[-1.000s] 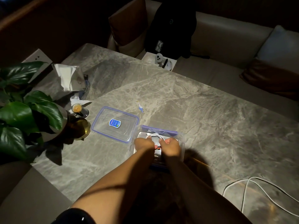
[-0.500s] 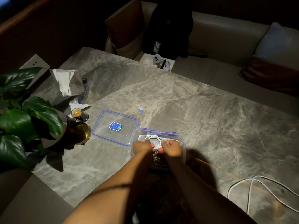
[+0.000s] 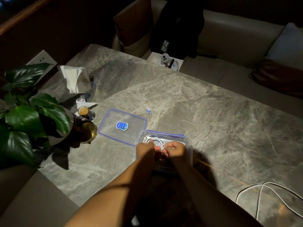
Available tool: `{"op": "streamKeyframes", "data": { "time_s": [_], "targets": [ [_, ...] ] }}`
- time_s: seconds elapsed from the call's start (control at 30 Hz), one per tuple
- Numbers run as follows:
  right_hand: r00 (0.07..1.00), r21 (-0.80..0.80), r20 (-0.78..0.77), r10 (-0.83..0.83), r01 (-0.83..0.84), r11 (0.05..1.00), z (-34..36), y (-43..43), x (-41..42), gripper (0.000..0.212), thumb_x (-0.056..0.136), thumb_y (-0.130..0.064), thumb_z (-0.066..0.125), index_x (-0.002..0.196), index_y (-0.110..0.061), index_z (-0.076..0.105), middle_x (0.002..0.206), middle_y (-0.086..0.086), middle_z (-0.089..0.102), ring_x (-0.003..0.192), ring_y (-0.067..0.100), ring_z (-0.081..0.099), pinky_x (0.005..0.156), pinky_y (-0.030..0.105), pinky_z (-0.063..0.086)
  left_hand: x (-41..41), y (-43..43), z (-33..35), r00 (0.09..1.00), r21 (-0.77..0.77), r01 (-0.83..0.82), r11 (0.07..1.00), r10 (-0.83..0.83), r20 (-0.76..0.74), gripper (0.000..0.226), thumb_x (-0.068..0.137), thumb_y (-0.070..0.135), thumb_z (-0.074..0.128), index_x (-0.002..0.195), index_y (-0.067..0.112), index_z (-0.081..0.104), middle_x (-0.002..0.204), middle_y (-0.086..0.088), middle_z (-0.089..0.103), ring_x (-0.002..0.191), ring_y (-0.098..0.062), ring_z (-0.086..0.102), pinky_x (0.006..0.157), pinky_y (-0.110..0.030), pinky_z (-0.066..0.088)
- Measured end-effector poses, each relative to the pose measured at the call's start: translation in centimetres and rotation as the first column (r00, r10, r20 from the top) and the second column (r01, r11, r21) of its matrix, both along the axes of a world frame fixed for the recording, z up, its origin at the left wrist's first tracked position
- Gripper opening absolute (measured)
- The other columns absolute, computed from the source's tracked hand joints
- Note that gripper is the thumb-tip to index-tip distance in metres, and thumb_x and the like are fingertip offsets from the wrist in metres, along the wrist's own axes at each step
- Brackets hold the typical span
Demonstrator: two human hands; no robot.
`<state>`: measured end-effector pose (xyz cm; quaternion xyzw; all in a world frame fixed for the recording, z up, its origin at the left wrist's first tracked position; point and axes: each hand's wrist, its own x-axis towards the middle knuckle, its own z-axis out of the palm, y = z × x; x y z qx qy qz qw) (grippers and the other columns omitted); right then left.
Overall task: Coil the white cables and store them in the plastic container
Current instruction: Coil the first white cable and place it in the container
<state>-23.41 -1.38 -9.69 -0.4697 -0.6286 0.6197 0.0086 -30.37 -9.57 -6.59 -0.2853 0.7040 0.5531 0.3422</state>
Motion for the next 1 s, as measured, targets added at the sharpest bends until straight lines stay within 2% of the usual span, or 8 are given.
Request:
{"op": "streamKeyframes", "data": {
  "time_s": [0.17,0.3,0.37,0.47,0.57,0.77,0.83,1.0],
  "targets": [
    [0.998,0.051,-0.048,0.036,-0.034,0.998,-0.3,-0.2,0.3,0.029,0.066,-0.035,0.056,0.042,-0.018,0.058,0.047,-0.003,0.059,0.050,0.015,0.052,0.052,0.030,0.041,-0.1,0.4,0.4,1.000,-0.013,0.009,1.000,-0.009,0.018,0.039,0.102,0.023,0.052,0.072,-0.001,0.061,0.043,-0.005,0.064,0.033,-0.019,0.060,0.056,-0.033,0.056],
    [0.998,0.099,-0.035,0.058,-0.054,0.994,0.2,0.0,0.3,0.039,0.083,-0.016,0.058,0.045,-0.020,0.051,0.040,-0.007,0.055,0.043,0.006,0.048,0.050,0.026,0.039,-0.4,0.5,-0.1,1.000,-0.011,0.010,1.000,-0.010,0.022,0.032,0.100,0.019,0.054,0.088,-0.007,0.068,0.051,-0.008,0.065,0.047,-0.026,0.063,0.070,-0.045,0.059],
    [0.998,0.096,-0.033,0.051,-0.048,0.994,0.3,0.0,0.6,0.042,0.089,-0.005,0.056,0.048,-0.017,0.051,0.038,-0.007,0.055,0.038,0.000,0.047,0.047,0.021,0.038,-0.5,0.4,-0.3,0.999,-0.016,0.027,1.000,-0.027,0.024,0.030,0.100,0.018,0.055,0.080,-0.001,0.066,0.054,-0.009,0.064,0.048,-0.026,0.061,0.068,-0.042,0.058],
    [0.999,0.064,-0.034,0.006,-0.004,0.998,0.6,-0.2,0.7,0.037,0.091,-0.007,0.058,0.055,-0.013,0.055,0.048,-0.001,0.061,0.044,0.007,0.053,0.049,0.023,0.041,-0.6,0.3,-0.8,0.996,-0.031,0.084,0.996,-0.083,0.016,0.031,0.099,0.019,0.057,0.072,0.005,0.066,0.055,-0.009,0.064,0.052,-0.027,0.061,0.074,-0.044,0.058],
    [0.999,0.056,-0.035,-0.036,0.038,0.998,1.2,-0.4,1.0,0.037,0.094,-0.007,0.057,0.057,-0.012,0.055,0.052,0.004,0.060,0.042,0.003,0.053,0.045,0.013,0.039,-0.5,0.5,-0.8,0.990,-0.037,0.144,0.989,-0.144,-0.004,0.024,0.098,0.019,0.058,0.087,0.002,0.070,0.056,-0.009,0.066,0.057,-0.027,0.062,0.081,-0.046,0.058],
    [0.998,0.065,-0.050,-0.042,0.045,0.997,1.8,0.0,2.0,0.032,0.095,-0.002,0.053,0.066,0.007,0.063,0.054,0.007,0.063,0.042,-0.002,0.058,0.048,0.009,0.042,-0.2,1.3,-1.0,0.978,0.000,0.205,0.979,-0.204,-0.034,0.042,0.101,0.022,0.052,0.065,0.003,0.059,0.052,-0.013,0.057,0.046,-0.025,0.051,0.060,-0.032,0.048],
    [0.998,0.074,-0.044,-0.040,0.043,0.996,1.9,0.0,1.9,0.032,0.095,-0.004,0.053,0.073,0.016,0.063,0.057,0.011,0.066,0.044,0.000,0.060,0.049,0.010,0.043,-0.3,1.3,-1.0,0.972,-0.005,0.230,0.973,-0.230,-0.038,0.040,0.101,0.023,0.053,0.068,0.002,0.059,0.052,-0.013,0.057,0.044,-0.024,0.051,0.059,-0.032,0.048],
    [0.998,0.100,0.015,-0.063,0.061,0.993,1.7,-0.1,1.6,0.027,0.093,-0.007,0.056,0.076,0.012,0.064,0.056,0.008,0.067,0.044,0.006,0.064,0.049,0.017,0.048,-0.8,1.3,-0.8,0.958,-0.040,0.283,0.958,-0.284,-0.031,0.029,0.102,0.020,0.051,0.080,0.002,0.060,0.051,-0.009,0.056,0.033,-0.016,0.050,0.043,-0.022,0.044]
  ]
}}
